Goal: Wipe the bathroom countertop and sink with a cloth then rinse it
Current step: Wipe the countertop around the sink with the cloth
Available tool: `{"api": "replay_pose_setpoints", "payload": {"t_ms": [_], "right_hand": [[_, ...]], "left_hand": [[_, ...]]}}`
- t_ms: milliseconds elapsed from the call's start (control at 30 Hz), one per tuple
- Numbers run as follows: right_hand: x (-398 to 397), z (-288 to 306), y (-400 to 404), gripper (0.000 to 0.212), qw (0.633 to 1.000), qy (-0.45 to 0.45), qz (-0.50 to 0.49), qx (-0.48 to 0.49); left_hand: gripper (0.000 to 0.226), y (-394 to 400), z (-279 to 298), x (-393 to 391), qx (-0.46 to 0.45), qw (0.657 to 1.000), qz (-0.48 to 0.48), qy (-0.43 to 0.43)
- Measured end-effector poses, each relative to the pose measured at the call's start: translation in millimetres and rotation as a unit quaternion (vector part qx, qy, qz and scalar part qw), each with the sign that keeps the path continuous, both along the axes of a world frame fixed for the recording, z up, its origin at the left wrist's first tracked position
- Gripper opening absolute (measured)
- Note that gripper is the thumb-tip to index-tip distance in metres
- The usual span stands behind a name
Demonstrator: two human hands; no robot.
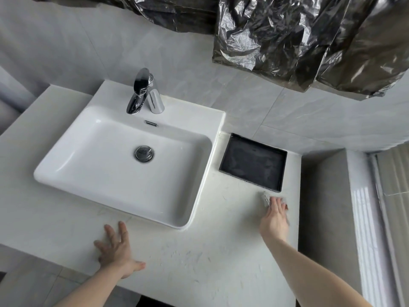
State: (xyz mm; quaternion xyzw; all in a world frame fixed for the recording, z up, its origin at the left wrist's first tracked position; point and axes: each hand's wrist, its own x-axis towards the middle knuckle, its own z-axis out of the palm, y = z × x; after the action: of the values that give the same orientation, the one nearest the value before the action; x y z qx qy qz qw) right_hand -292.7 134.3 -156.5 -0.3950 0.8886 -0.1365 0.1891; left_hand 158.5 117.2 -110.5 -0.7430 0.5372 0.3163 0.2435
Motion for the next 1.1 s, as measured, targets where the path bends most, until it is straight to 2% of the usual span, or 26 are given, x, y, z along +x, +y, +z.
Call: {"api": "replay_pose_setpoints", "payload": {"t_ms": [133, 233, 300, 400, 533, 633, 767, 867, 967, 1100], "right_hand": [[72, 10, -36, 0.055, 0.99, -0.075, 0.092, -0.071], [128, 10, -60, 0.058, 0.971, -0.102, 0.212, -0.037], [152, 4, -65, 0.051, 0.956, -0.061, 0.287, 0.023], [148, -5, -53, 0.053, 0.943, 0.001, 0.325, 0.073], [101, -11, -19, 0.055, 0.954, 0.019, 0.292, 0.06], [52, -14, 8, 0.063, 0.975, 0.035, 0.203, 0.078], [-5, -11, 38, 0.063, 0.99, 0.044, 0.068, 0.112], [-6, -6, 36, 0.06, 0.99, 0.026, 0.029, 0.137], [28, 0, 18, 0.064, 0.988, 0.002, 0.049, 0.148], [102, 3, -4, 0.067, 0.977, -0.018, 0.183, 0.111]], "left_hand": [[0.155, 0, 3, -1, -0.001, 1.0, 0.0, 0.0], [0.155, 0, 3, 0, 0.0, 1.0, 0.003, 0.004], [0.155, -1, 2, 0, -0.001, 1.0, 0.002, 0.003], [0.156, -1, 0, 0, -0.001, 1.0, 0.0, 0.003], [0.156, -1, 0, 1, 0.003, 1.0, -0.002, 0.007], [0.157, -1, -2, 3, 0.004, 1.0, -0.003, 0.011], [0.158, -1, -5, 4, 0.006, 1.0, -0.003, 0.007], [0.157, -2, -4, 3, 0.012, 1.0, -0.001, 0.003], [0.157, -2, -3, 1, 0.014, 1.0, 0.002, 0.002], [0.156, -2, 0, 0, 0.013, 1.0, 0.0, 0.004]]}}
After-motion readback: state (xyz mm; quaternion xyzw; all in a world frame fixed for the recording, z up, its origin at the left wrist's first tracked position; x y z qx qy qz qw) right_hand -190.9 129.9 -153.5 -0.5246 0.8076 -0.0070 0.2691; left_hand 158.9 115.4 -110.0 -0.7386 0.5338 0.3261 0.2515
